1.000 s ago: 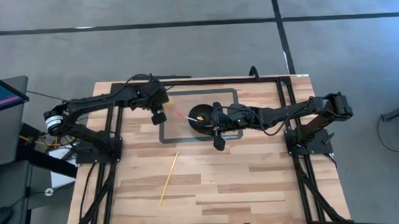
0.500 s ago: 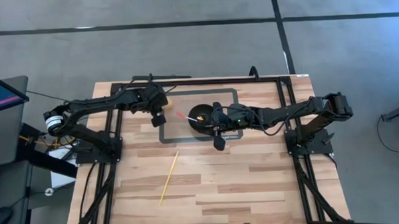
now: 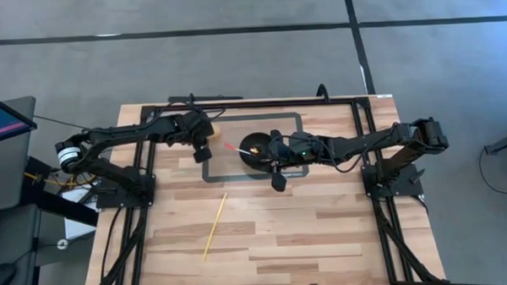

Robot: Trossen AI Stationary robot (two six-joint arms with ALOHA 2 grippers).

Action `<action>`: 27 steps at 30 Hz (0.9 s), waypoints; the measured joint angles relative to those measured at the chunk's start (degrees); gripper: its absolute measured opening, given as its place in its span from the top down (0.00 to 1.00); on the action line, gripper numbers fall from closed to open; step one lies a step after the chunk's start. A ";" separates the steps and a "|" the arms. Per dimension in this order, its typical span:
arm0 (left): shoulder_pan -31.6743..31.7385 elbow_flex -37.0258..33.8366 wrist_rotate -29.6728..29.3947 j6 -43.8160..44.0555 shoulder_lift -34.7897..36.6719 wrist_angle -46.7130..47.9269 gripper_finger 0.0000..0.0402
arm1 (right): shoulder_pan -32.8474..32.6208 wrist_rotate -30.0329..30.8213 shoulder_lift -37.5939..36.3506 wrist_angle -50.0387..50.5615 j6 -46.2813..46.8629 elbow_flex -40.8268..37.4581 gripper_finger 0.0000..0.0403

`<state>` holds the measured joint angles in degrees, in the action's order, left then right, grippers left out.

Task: Pick & Place Utensil
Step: Put the yellow cup on the transparent silicone mat to the top right of the black bowl

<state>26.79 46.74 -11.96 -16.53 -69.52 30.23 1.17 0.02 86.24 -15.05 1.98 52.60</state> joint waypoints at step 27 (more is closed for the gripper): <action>2.66 0.02 -0.46 -4.63 0.00 -11.74 0.81 | 0.00 0.02 0.00 0.00 0.00 0.00 0.68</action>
<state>29.45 46.76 -12.43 -21.17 -69.52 18.48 1.17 0.03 86.24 -15.05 1.98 52.60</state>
